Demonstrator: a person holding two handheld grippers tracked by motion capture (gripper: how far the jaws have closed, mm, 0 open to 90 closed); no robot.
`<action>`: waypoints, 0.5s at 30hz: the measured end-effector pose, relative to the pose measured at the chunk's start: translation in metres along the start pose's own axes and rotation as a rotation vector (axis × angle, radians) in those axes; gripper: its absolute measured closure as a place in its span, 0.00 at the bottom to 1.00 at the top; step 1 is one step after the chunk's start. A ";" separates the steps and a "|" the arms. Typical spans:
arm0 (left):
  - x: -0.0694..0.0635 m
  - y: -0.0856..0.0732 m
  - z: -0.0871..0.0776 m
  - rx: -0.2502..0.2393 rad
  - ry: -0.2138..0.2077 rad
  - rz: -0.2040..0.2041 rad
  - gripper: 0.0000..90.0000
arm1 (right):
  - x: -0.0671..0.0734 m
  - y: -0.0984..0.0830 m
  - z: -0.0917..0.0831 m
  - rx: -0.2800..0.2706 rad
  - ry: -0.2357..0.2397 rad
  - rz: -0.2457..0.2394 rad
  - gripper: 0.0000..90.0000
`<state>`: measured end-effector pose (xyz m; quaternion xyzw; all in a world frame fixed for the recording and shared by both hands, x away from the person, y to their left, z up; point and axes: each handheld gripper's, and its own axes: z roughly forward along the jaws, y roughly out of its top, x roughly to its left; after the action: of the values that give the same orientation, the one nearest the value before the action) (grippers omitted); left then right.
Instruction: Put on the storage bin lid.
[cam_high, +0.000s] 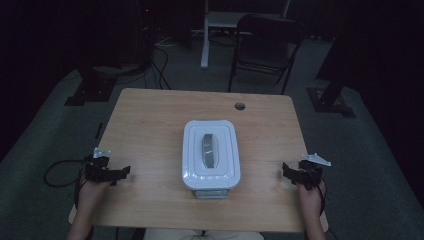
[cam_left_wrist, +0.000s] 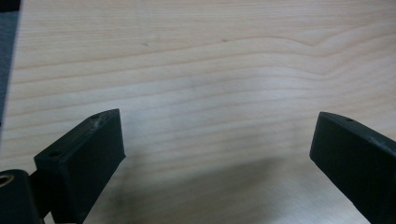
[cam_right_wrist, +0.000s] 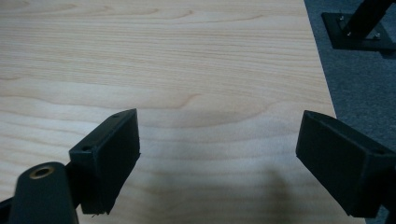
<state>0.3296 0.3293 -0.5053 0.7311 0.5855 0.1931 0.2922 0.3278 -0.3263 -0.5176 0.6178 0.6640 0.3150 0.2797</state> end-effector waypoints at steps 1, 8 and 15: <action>0.001 0.001 0.001 0.006 -0.003 -0.006 0.04 | -0.001 0.001 0.003 0.004 0.003 0.003 0.15; 0.004 -0.004 0.009 0.018 0.015 0.000 0.04 | -0.004 0.005 0.017 0.053 0.010 0.018 0.15; 0.002 -0.008 0.011 -0.012 0.035 0.031 0.04 | 0.000 0.004 0.019 0.065 0.007 -0.018 0.14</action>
<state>0.3313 0.3296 -0.5190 0.7347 0.5780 0.2139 0.2834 0.3448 -0.3244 -0.5271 0.6194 0.6803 0.2932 0.2599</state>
